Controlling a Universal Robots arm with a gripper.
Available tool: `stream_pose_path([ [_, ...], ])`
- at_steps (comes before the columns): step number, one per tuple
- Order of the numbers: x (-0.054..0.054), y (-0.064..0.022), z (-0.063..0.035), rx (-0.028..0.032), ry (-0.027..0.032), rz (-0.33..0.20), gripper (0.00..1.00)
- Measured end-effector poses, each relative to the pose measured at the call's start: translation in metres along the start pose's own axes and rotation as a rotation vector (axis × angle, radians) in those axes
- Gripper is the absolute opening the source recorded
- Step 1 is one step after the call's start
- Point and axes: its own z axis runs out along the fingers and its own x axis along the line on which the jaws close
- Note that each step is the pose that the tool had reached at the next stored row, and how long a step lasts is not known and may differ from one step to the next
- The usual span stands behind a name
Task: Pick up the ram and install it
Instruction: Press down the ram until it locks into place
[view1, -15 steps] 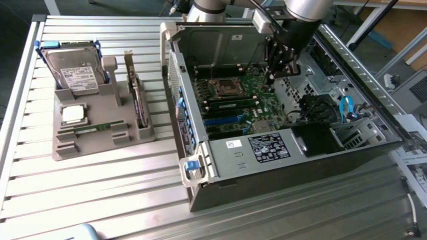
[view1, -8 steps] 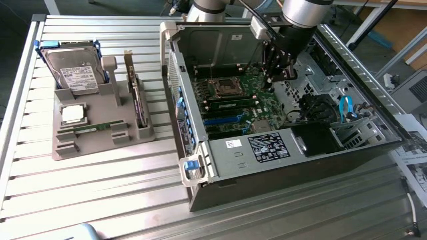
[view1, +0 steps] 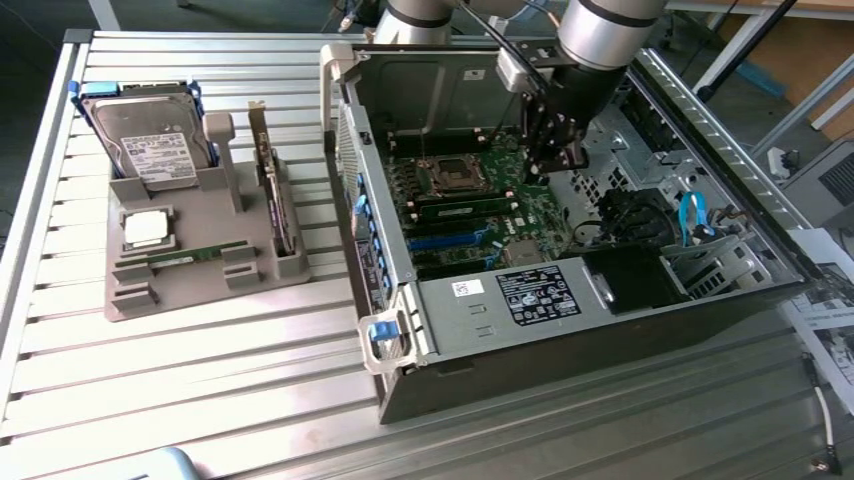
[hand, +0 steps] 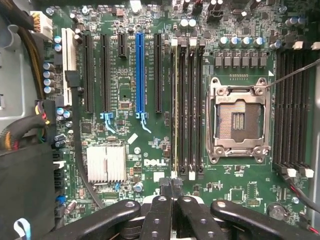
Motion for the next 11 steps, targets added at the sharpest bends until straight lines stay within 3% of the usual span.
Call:
stream_pose_path([
  [11,0.0,0.0003,0.0219,0.0,0.0,0.0,0.11],
])
